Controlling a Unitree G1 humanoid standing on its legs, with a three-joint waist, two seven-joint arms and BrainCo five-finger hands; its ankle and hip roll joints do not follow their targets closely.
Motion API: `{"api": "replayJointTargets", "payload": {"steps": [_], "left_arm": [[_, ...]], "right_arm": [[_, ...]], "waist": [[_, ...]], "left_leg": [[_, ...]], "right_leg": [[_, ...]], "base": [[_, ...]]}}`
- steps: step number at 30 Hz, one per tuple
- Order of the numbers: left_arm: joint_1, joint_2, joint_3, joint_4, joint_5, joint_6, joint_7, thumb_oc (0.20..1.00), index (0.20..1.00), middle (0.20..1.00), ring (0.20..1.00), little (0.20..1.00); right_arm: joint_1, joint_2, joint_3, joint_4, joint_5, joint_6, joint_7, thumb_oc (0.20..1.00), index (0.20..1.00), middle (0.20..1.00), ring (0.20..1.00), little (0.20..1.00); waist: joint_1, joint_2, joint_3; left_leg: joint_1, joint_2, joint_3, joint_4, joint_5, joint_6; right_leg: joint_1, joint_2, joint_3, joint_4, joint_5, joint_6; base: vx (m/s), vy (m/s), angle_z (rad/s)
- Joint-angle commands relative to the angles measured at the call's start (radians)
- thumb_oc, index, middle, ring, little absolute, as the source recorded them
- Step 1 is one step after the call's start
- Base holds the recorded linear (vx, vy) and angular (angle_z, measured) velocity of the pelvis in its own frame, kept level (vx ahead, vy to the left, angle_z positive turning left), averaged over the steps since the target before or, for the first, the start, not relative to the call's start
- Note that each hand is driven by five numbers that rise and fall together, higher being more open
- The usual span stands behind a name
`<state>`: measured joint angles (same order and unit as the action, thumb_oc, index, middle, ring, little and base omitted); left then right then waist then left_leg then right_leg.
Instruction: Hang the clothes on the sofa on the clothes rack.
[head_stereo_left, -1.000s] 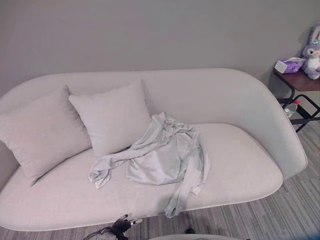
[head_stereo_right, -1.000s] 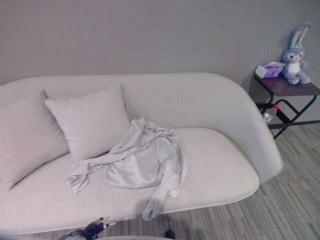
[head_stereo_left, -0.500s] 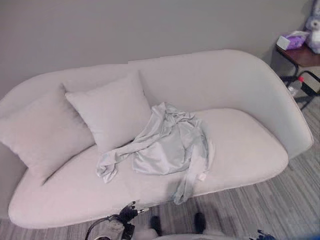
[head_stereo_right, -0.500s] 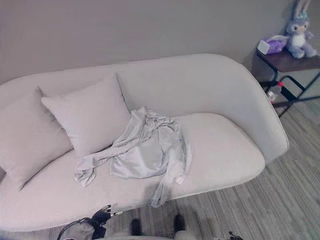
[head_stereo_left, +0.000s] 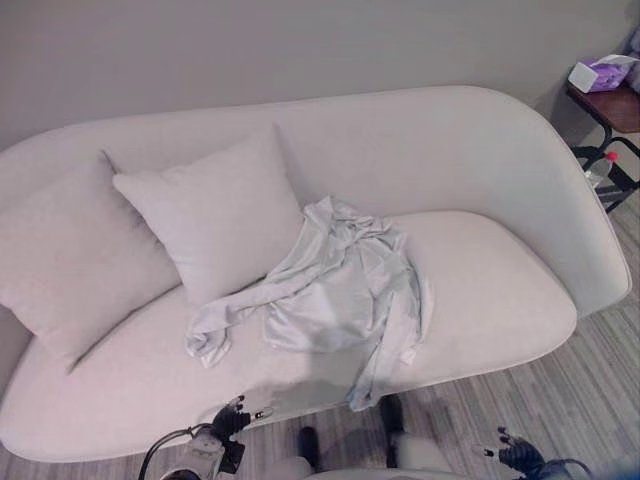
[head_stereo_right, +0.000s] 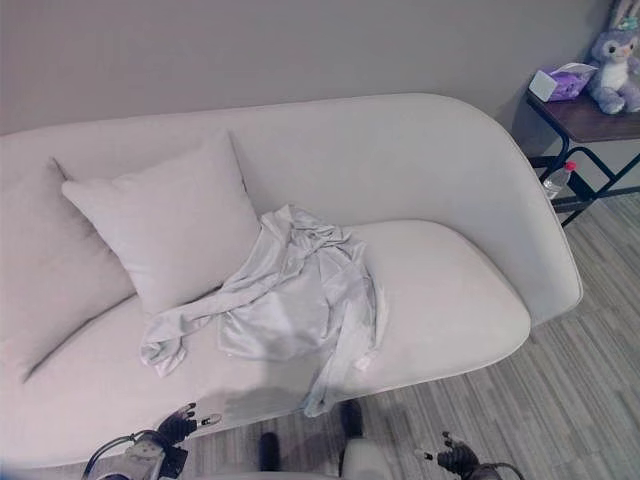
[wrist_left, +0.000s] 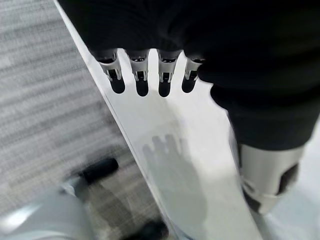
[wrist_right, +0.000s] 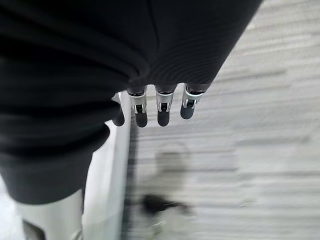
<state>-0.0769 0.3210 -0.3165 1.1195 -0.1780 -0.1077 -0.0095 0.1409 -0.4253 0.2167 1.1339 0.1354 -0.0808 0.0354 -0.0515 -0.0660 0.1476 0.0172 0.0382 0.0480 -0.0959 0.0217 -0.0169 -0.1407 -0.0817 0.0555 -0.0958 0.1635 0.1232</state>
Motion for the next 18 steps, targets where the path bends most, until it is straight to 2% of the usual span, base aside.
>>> {"api": "replayJointTargets", "payload": {"steps": [1,4,5,6,8,9,10,11,12,14,18], "left_arm": [[-0.024,0.002,0.024,-0.049,-0.061,-0.044,-0.002,1.0,1.0,1.0,1.0,1.0],[-0.024,-0.003,0.016,-0.082,-0.081,-0.044,-0.003,1.0,1.0,1.0,1.0,1.0],[-0.032,-0.003,0.006,-0.12,-0.089,-0.04,0.003,1.0,1.0,1.0,1.0,1.0],[-0.032,-0.003,0.006,-0.121,-0.089,-0.04,0.003,1.0,1.0,1.0,1.0,1.0],[-0.051,-0.01,-0.004,-0.132,-0.097,-0.04,0.021,1.0,1.0,1.0,1.0,1.0],[-0.062,-0.02,-0.001,-0.129,-0.103,-0.038,0.031,1.0,1.0,1.0,1.0,1.0],[-0.066,-0.028,0.004,-0.131,-0.105,-0.041,0.042,1.0,1.0,1.0,1.0,1.0],[-0.062,-0.033,0.002,-0.115,-0.094,-0.033,0.048,1.0,1.0,1.0,1.0,1.0],[-0.058,-0.043,0.004,-0.113,-0.099,-0.039,0.051,1.0,1.0,1.0,1.0,1.0],[-0.061,-0.048,0.001,-0.115,-0.097,-0.044,0.062,1.0,1.0,1.0,1.0,1.0],[-0.046,-0.015,0.003,-0.21,-0.076,-0.038,0.052,1.0,1.0,1.0,1.0,1.0]], "right_arm": [[0.019,-0.03,-0.025,0.0,0.009,-0.015,-0.006,1.0,1.0,1.0,1.0,1.0],[0.018,-0.028,-0.035,0.03,0.026,-0.019,-0.008,1.0,1.0,1.0,1.0,1.0],[0.012,-0.038,-0.039,0.015,0.041,-0.024,-0.013,1.0,1.0,1.0,1.0,1.0],[0.012,-0.038,-0.039,0.015,0.041,-0.024,-0.013,1.0,1.0,1.0,1.0,1.0],[-0.009,-0.049,-0.03,-0.004,0.054,-0.026,-0.027,1.0,1.0,1.0,1.0,1.0],[-0.019,-0.045,-0.025,-0.011,0.059,-0.024,-0.031,1.0,1.0,1.0,1.0,1.0],[-0.023,-0.041,-0.026,-0.018,0.061,-0.024,-0.037,1.0,1.0,1.0,1.0,1.0],[-0.024,-0.047,-0.024,-0.025,0.062,-0.02,-0.038,1.0,1.0,1.0,1.0,1.0],[-0.039,-0.035,-0.021,-0.036,0.067,-0.022,-0.043,1.0,1.0,1.0,1.0,1.0],[-0.044,-0.035,-0.025,-0.058,0.068,-0.026,-0.05,1.0,1.0,1.0,1.0,1.0],[-0.04,-0.081,-0.068,-0.186,0.062,-0.028,-0.054,1.0,1.0,1.0,1.0,1.0]], "waist": [[-0.002,0.005,-0.015],[-0.01,0.004,-0.017],[-0.011,-0.008,0.02],[-0.013,-0.008,0.019],[-0.006,-0.015,0.056],[-0.005,-0.013,0.054],[-0.003,-0.003,0.045],[0.004,0.008,0.041],[0.011,0.015,0.032],[0.007,0.03,0.024],[-0.001,0.051,0.009]], "left_leg": [[0.015,0.006,0.012,0.009,-0.037,-0.055],[0.02,0.036,0.0,0.029,-0.029,-0.067],[-0.077,0.042,-0.006,0.197,-0.044,-0.076],[-0.084,0.043,-0.008,0.206,-0.048,-0.076],[-0.193,0.026,-0.049,0.34,-0.031,-0.081],[-0.21,0.024,-0.05,0.309,-0.036,-0.077],[-0.215,0.037,-0.046,0.248,-0.02,-0.074],[-0.22,0.053,-0.024,0.188,0.025,-0.077],[-0.205,0.052,-0.024,0.13,0.025,-0.078],[-0.181,0.053,-0.005,0.076,0.046,-0.081],[-0.144,0.024,0.035,0.017,0.057,-0.073]], "right_leg": [[0.021,0.026,0.013,0.009,-0.067,0.036],[0.048,0.042,0.008,0.01,-0.081,0.021],[0.051,0.035,-0.002,0.028,-0.094,-0.003],[0.049,0.035,-0.004,0.029,-0.094,-0.003],[0.037,0.03,-0.016,0.045,-0.105,-0.023],[0.04,0.025,-0.021,0.044,-0.111,-0.02],[0.046,0.024,-0.026,0.037,-0.117,-0.016],[0.054,0.023,-0.037,0.025,-0.115,-0.013],[0.052,0.024,-0.032,0.027,-0.125,-0.006],[0.05,0.022,-0.024,0.03,-0.134,0.0],[0.037,-0.01,0.003,0.024,-0.121,0.018]], "base": [[0.15,-0.211,0.14],[0.08,-0.209,0.16],[-0.05,-0.162,0.2],[-0.14,-0.138,0.33],[-0.11,-0.067,0.46],[0.0,0.013,0.32],[0.12,0.09,0.14],[0.16,0.124,0.12],[0.16,0.12,0.04],[0.12,0.142,-0.14],[0.13,0.194,-0.33]]}}
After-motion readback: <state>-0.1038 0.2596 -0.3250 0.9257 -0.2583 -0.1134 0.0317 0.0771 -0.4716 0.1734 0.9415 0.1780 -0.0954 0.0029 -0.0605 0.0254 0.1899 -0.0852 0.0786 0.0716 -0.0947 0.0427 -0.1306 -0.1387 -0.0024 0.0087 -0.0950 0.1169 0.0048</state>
